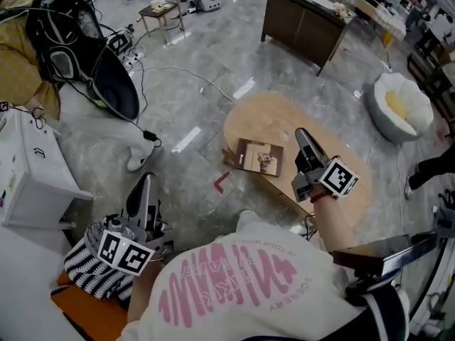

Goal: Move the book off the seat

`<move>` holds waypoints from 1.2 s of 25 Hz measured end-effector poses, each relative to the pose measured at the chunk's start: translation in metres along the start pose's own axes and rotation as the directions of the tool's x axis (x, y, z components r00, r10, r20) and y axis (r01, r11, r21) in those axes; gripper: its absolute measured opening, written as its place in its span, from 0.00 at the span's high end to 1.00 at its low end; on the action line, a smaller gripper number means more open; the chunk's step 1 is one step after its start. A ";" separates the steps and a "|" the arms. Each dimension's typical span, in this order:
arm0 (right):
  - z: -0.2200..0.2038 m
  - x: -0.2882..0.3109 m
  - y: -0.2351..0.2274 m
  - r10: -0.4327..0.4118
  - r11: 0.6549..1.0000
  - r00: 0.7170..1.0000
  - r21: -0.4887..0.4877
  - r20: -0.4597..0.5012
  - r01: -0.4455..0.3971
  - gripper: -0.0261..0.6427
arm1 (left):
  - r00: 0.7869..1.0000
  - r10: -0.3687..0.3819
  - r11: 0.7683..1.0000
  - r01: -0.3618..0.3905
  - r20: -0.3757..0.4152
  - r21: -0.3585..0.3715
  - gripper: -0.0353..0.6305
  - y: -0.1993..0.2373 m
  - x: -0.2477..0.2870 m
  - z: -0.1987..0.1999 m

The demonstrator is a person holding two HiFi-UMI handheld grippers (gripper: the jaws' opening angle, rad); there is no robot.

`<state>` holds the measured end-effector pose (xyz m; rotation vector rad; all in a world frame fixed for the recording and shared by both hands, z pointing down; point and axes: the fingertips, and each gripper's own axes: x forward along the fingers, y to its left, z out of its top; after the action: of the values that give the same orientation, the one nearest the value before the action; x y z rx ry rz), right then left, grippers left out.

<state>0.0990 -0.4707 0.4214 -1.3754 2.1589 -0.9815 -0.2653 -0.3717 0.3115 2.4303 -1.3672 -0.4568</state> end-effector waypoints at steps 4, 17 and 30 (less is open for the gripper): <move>0.024 0.007 0.063 0.146 0.989 0.987 -0.032 0.071 -0.145 0.82 | 0.999 -0.005 0.999 0.003 0.044 0.054 0.94 -0.007 -0.006 0.013; 0.043 -0.003 0.159 0.357 0.896 0.934 -0.283 0.007 -0.341 0.83 | 0.999 -0.029 0.997 0.026 0.036 0.071 0.94 -0.013 -0.007 0.016; 0.031 0.000 0.157 0.299 0.870 0.951 -0.387 -0.076 -0.305 0.95 | 0.999 -0.039 0.997 0.038 0.008 0.060 0.94 -0.014 0.003 0.007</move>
<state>0.0217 -0.4393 0.2845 -1.1328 2.5822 -0.4511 -0.2562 -0.3676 0.2988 2.5093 -1.3586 -0.4428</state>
